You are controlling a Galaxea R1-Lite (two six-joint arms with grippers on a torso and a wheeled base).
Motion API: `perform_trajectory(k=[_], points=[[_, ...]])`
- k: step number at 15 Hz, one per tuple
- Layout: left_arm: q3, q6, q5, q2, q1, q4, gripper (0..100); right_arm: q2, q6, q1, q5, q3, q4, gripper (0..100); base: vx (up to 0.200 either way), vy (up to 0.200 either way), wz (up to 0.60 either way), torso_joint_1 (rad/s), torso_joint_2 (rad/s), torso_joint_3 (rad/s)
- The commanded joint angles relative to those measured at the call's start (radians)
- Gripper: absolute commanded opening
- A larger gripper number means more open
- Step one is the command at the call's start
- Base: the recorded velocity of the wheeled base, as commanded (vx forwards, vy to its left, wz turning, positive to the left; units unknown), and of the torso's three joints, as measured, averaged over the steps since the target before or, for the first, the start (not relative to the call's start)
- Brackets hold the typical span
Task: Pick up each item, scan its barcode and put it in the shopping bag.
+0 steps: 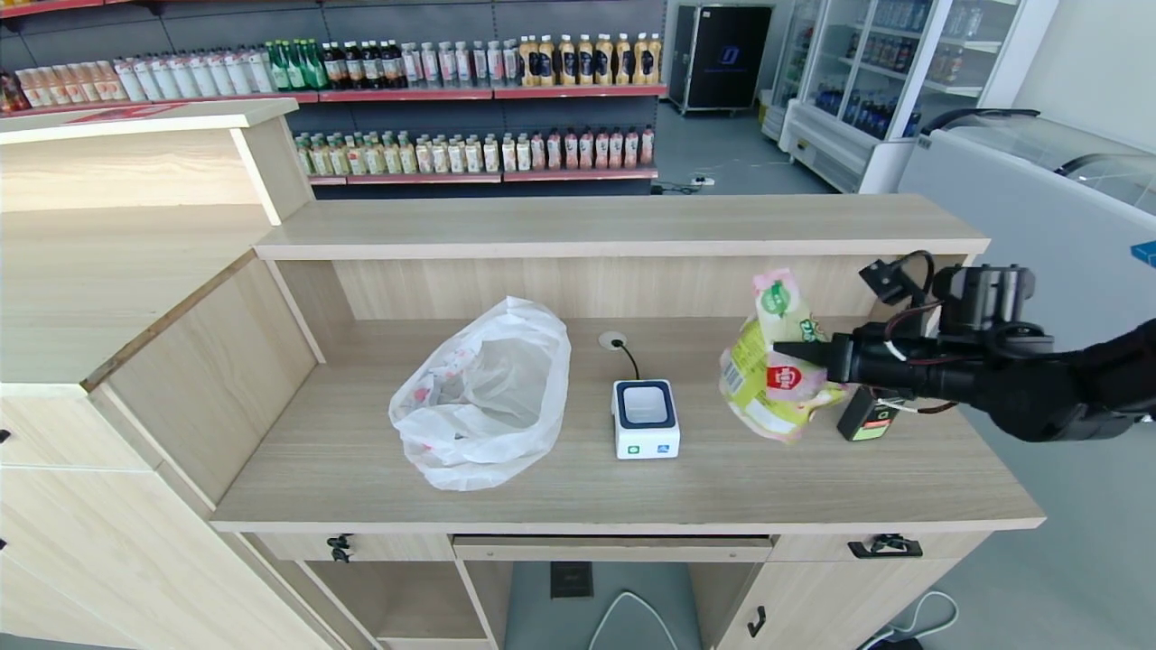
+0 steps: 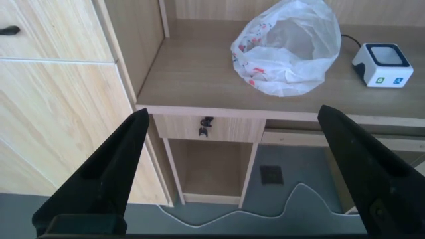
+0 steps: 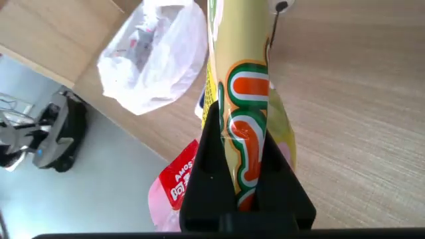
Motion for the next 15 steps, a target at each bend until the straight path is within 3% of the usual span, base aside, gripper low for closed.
perform_trajectory(k=[1,2,3,5,6,7,9,11,15], points=[[0.0,-0.001,0.0,0.0,0.0,0.0,100,-0.347,0.132,-0.181,0.266,0.203,-0.048,0,0.0,0.0,0.0,0.0,0.0,0.0],[0.0,-0.001,0.0,0.0,0.0,0.0,100,-0.361,0.133,-0.212,0.307,0.209,-0.07,0,0.0,0.0,0.0,0.0,0.0,0.0],[0.0,-0.001,0.0,0.0,0.0,0.0,100,-0.396,0.147,-0.278,0.413,0.226,-0.122,0,0.0,0.0,0.0,0.0,0.0,0.0],[0.0,-0.001,0.0,0.0,0.0,0.0,100,-0.461,0.187,-0.311,0.537,0.259,-0.199,0,0.0,0.0,0.0,0.0,0.0,0.0],[0.0,-0.001,0.0,0.0,0.0,0.0,100,-0.473,0.188,-0.307,0.543,0.279,-0.248,0,0.0,0.0,0.0,0.0,0.0,0.0],[0.0,-0.001,0.0,0.0,0.0,0.0,100,-0.487,0.188,-0.293,0.543,0.299,-0.283,0,0.0,0.0,0.0,0.0,0.0,0.0],[0.0,-0.001,0.0,0.0,0.0,0.0,100,-0.557,0.185,-0.178,0.542,0.376,-0.427,0,0.0,0.0,0.0,0.0,0.0,0.0],[0.0,-0.001,0.0,0.0,-0.001,0.0,100,-0.64,0.219,-0.049,0.54,0.422,-0.43,0,0.0,0.0,0.0,0.0,0.0,0.0],[0.0,-0.001,0.0,0.0,0.0,0.0,100,-0.794,0.435,0.008,0.537,0.563,-0.433,0,0.0,0.0,0.0,0.0,0.0,0.0]])
